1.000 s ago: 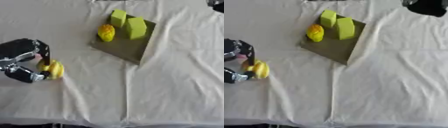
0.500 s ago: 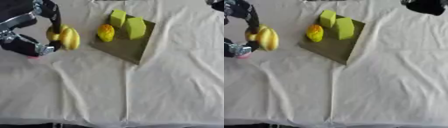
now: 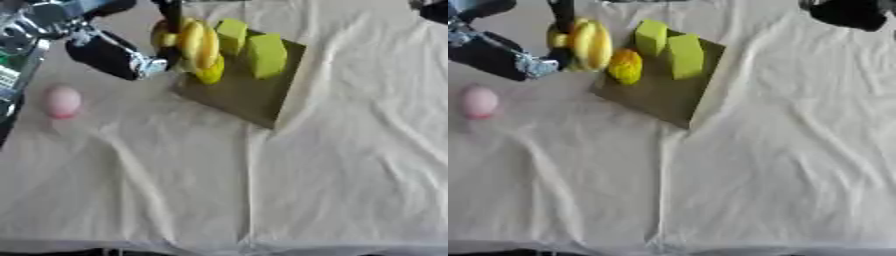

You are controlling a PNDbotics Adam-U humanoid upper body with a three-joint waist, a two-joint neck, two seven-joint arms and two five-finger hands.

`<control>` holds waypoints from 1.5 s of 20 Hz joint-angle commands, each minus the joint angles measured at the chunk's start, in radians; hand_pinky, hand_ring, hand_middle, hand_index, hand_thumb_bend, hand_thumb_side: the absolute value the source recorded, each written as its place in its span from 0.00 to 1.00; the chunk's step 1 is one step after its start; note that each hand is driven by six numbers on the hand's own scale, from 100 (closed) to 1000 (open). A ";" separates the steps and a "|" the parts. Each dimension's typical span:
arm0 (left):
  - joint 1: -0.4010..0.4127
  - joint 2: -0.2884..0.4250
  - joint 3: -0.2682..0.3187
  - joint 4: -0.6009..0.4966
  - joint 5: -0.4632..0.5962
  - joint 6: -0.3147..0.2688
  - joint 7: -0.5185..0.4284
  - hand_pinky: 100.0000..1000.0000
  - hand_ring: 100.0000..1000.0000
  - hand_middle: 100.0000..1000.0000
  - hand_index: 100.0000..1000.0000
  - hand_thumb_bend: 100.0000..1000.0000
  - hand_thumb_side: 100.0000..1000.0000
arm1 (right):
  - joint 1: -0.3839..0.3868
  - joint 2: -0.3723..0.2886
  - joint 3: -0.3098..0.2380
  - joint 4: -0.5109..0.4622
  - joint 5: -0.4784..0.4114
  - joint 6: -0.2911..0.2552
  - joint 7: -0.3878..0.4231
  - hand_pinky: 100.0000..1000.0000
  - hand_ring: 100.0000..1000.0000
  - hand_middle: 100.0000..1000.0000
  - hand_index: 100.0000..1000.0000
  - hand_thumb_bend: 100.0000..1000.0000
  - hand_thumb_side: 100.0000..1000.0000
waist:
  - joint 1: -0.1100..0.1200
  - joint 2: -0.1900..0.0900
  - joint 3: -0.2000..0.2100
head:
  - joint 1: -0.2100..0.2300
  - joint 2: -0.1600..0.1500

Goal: Pick up objects on the table and place them in the box.

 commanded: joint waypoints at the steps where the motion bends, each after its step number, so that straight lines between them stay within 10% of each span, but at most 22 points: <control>1: -0.045 -0.079 0.003 0.081 -0.043 -0.023 0.020 0.66 0.56 0.50 0.45 0.00 0.00 | -0.020 -0.010 -0.013 -0.003 -0.013 -0.002 0.005 0.95 0.97 0.80 0.86 0.00 0.13 | 0.004 -0.165 -0.005 | 0.009 0.004; 9: -0.066 -0.258 0.037 0.347 -0.254 -0.074 0.128 0.66 0.56 0.50 0.46 0.00 0.00 | -0.038 0.011 -0.008 -0.002 -0.022 -0.004 0.015 0.95 0.97 0.80 0.86 0.00 0.16 | -0.005 -0.158 -0.019 | 0.023 0.004; 18: -0.047 -0.304 0.043 0.479 -0.335 -0.117 0.182 0.68 0.58 0.53 0.50 0.09 0.00 | -0.034 0.021 -0.014 0.004 -0.025 0.000 0.017 0.96 0.97 0.80 0.86 0.00 0.19 | -0.005 -0.153 -0.020 | 0.023 0.004; 30: -0.042 -0.288 0.050 0.450 -0.424 -0.114 0.146 0.83 0.79 0.78 0.91 0.39 0.00 | -0.018 0.027 -0.021 0.015 -0.028 0.002 0.018 0.96 0.98 0.80 0.86 0.00 0.23 | -0.004 -0.156 -0.015 | 0.017 0.004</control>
